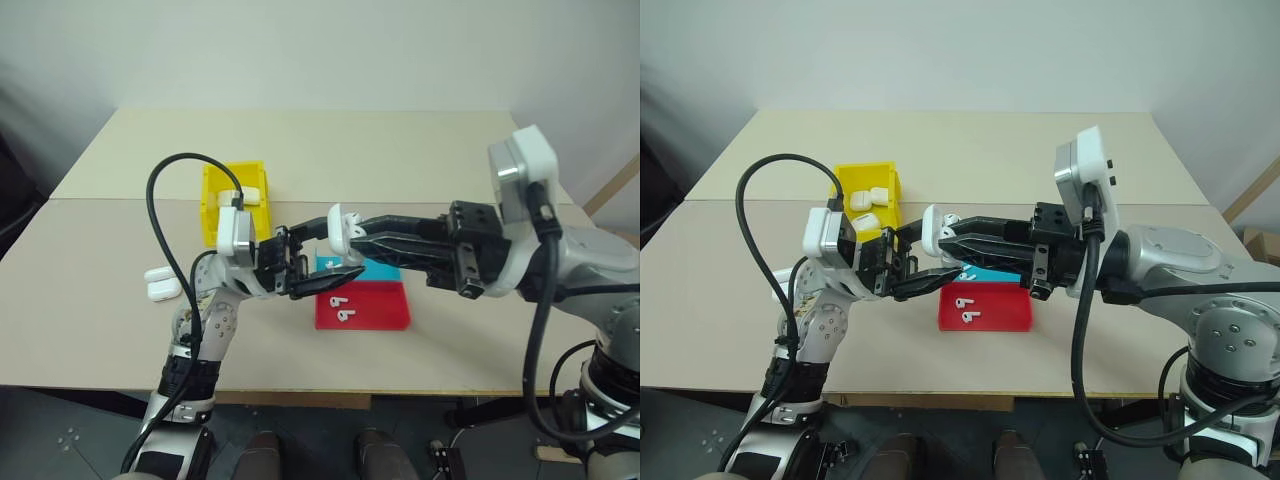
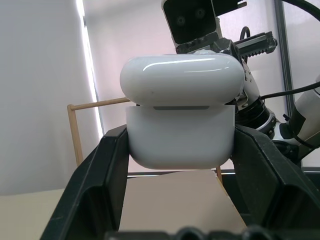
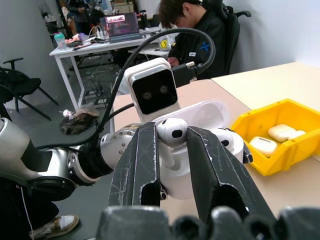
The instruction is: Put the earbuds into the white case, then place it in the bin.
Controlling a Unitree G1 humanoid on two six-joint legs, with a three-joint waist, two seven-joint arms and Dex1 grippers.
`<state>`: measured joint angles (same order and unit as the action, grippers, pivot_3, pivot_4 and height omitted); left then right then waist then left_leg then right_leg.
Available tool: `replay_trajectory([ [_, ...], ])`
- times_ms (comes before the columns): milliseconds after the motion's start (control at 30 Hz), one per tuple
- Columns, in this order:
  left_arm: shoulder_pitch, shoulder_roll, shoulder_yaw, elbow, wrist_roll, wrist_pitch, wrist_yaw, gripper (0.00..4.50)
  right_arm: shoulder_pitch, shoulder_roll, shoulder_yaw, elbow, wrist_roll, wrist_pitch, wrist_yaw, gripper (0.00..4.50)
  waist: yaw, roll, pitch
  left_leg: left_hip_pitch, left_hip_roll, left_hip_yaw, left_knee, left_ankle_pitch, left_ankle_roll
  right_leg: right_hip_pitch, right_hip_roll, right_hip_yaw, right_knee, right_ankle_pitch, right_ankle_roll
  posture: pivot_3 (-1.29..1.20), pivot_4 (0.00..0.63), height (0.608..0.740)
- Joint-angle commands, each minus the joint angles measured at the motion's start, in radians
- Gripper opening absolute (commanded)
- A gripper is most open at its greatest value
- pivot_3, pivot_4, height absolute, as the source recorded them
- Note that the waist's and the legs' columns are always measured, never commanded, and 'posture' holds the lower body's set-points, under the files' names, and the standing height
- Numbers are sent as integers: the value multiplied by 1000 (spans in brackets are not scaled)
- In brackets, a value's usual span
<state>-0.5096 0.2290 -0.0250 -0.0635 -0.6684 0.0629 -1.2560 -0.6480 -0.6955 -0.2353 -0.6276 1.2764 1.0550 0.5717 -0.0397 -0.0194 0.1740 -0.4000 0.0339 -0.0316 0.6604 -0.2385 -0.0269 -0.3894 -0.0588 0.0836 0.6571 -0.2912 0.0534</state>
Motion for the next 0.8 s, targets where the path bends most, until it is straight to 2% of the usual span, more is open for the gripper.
replay_trajectory([
  [33,-3,-2,-1,-36,1,-19,8,2772,9,-19,9,-25,0,-45,8,617,0,0,0,0,0,0,0,0,0,0,0,0,0,0,0,0,150,740],
  [300,-8,-10,0,-25,3,-27,10,2772,46,-53,26,-65,-50,-118,33,617,2,0,0,0,0,0,0,0,0,0,0,0,0,0,0,0,150,740],
  [333,-9,-11,0,-25,4,-26,11,2772,50,-56,27,-71,-58,-127,39,1336,2,0,0,0,0,0,0,0,0,0,0,0,0,0,0,0,150,740],
  [400,-8,-12,1,-22,5,-29,9,2772,52,-59,35,-72,-75,-137,30,1837,1,0,0,0,0,0,0,0,0,0,0,0,0,0,0,0,150,740],
  [467,-8,-11,1,-18,5,-31,7,2772,55,-62,37,-67,-85,-145,32,2542,2,0,0,0,0,0,0,0,0,0,0,0,0,0,0,0,150,740],
  [800,-3,-2,2,-5,7,-40,0,2772,78,-97,-3,-45,-69,-187,102,2542,3,0,0,0,0,0,0,0,0,0,0,0,-1,0,0,0,150,740],
])
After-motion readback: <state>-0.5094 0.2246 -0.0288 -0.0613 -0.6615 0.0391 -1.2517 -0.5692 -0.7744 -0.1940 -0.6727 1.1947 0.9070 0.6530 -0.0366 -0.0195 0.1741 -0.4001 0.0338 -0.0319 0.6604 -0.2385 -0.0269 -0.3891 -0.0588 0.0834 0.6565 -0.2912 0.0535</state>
